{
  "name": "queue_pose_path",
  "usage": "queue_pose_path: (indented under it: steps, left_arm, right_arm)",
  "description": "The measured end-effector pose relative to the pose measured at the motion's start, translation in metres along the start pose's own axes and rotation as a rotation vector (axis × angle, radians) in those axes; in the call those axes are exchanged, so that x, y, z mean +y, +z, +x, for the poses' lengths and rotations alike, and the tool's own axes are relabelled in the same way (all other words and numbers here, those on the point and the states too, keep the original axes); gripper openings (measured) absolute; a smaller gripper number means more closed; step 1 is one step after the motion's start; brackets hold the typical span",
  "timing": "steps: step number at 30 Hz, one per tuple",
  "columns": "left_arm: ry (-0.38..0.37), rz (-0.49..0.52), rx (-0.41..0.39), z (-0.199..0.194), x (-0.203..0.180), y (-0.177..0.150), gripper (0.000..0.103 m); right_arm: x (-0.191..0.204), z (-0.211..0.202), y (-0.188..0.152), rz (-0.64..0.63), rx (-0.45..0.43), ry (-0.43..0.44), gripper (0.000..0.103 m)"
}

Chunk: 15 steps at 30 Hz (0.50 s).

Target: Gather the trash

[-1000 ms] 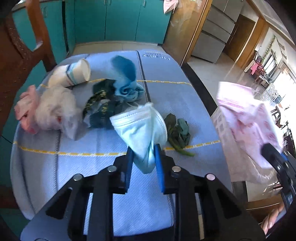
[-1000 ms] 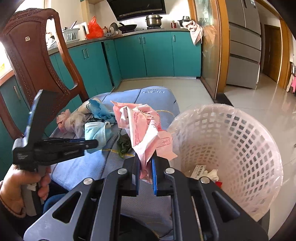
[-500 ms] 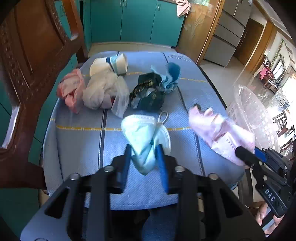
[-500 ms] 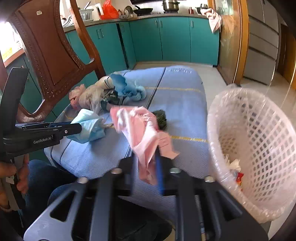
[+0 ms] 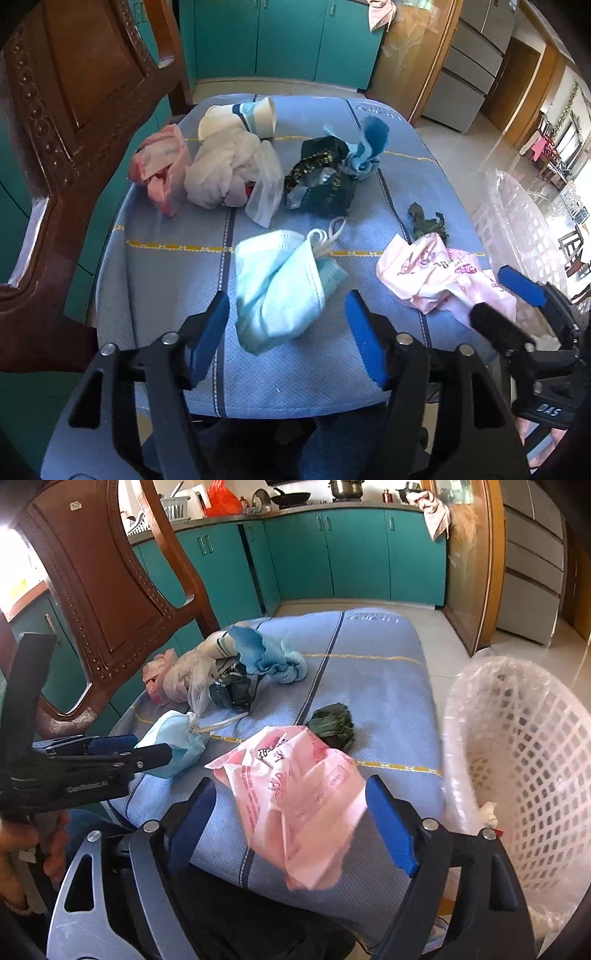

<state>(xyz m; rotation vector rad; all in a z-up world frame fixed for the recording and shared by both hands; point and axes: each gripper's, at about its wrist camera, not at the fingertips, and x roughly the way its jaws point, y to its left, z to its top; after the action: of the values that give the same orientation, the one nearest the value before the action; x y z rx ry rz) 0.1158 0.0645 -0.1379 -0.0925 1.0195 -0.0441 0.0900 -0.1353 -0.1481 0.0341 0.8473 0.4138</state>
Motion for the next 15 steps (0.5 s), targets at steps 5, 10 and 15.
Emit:
queue_pose_path:
  steps: [5, 10, 15]
  left_arm:
    - [0.017, -0.015, 0.016, 0.007, 0.006, 0.002, 0.074]
    - [0.019, -0.005, 0.040, 0.015, 0.003, 0.000, 0.074]
    - [0.017, 0.017, 0.056, 0.019, -0.002, -0.002, 0.051]
  right_arm:
    - [0.004, 0.021, -0.001, -0.019, 0.041, -0.012, 0.081]
    - [0.005, 0.030, -0.006, -0.023, 0.060, -0.014, 0.067]
    - [0.005, 0.029, -0.010, -0.043, 0.062, -0.038, 0.044]
